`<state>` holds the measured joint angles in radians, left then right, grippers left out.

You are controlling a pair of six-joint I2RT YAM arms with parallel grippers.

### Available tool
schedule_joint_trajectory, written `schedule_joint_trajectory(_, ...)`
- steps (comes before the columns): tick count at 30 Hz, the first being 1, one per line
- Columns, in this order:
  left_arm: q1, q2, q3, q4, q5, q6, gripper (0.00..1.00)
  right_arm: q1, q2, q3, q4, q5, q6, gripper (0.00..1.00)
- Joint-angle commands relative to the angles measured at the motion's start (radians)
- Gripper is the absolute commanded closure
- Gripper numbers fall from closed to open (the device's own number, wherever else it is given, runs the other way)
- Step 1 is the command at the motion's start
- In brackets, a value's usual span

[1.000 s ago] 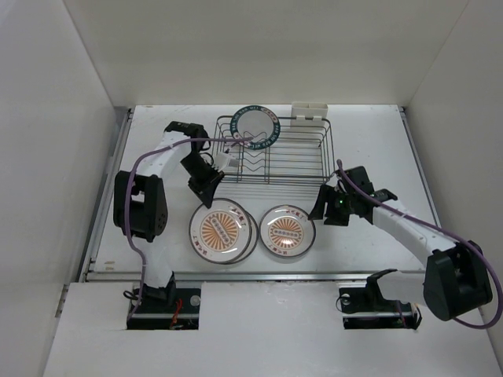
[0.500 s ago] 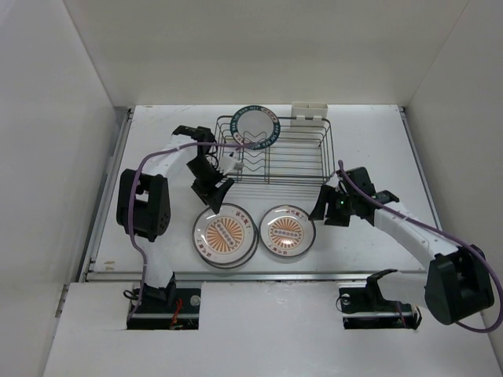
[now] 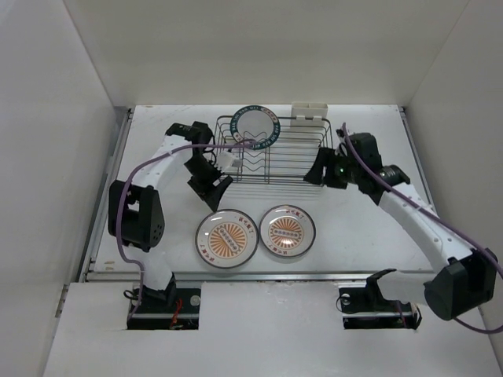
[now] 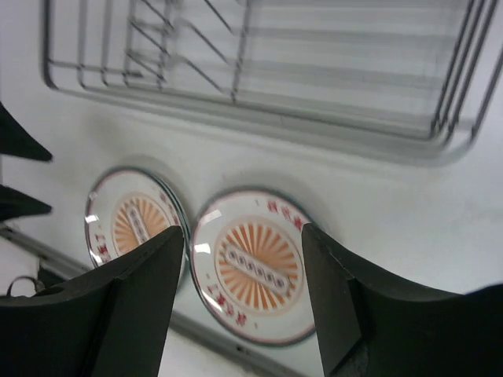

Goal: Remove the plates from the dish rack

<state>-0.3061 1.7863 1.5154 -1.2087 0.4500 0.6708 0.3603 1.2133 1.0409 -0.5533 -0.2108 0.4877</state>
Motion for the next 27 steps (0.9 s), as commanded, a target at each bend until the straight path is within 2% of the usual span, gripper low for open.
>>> schedule_joint_trajectory(1, 0.021, -0.119, 0.049, 0.047, -0.062, -0.098, 0.35, 0.038, 0.102, 0.240, 0.076, 0.103, -0.087, 0.33)
schedule_joint_trajectory(3, 0.039, -0.163, 0.071, 0.118, -0.168, -0.246, 0.35, 0.048, 0.233, 0.350, 0.085, 0.140, -0.148, 0.33)
schedule_joint_trajectory(7, 0.107, -0.240, 0.097, 0.236, -0.359, -0.442, 0.26, 0.057, 0.469, 0.625, 0.127, 0.163, -0.273, 0.31)
schedule_joint_trajectory(11, 0.211, -0.249, 0.108, 0.259, -0.448, -0.531, 0.26, 0.057, 0.769, 0.961, 0.127, 0.111, -0.421, 0.26)
schedule_joint_trajectory(15, 0.255, -0.209, 0.108, 0.259, -0.459, -0.554, 0.26, 0.057, 0.928, 1.164, 0.127, 0.074, -0.477, 0.23)
schedule_joint_trajectory(21, 0.268, -0.166, 0.097, 0.259, -0.498, -0.563, 0.26, 0.057, 1.051, 1.193, 0.268, 0.065, -0.517, 0.22)
schedule_joint_trajectory(24, 0.268, -0.145, 0.088, 0.259, -0.507, -0.573, 0.26, 0.057, 1.075, 1.193, 0.305, 0.016, -0.526, 0.29)
schedule_joint_trajectory(25, 0.268, -0.136, 0.088, 0.259, -0.507, -0.573, 0.26, 0.057, 1.075, 1.193, 0.305, 0.016, -0.526, 0.37)
schedule_joint_trajectory(27, 0.268, -0.136, 0.088, 0.268, -0.507, -0.573, 0.26, 0.057, 1.085, 1.182, 0.332, 0.016, -0.537, 0.45)
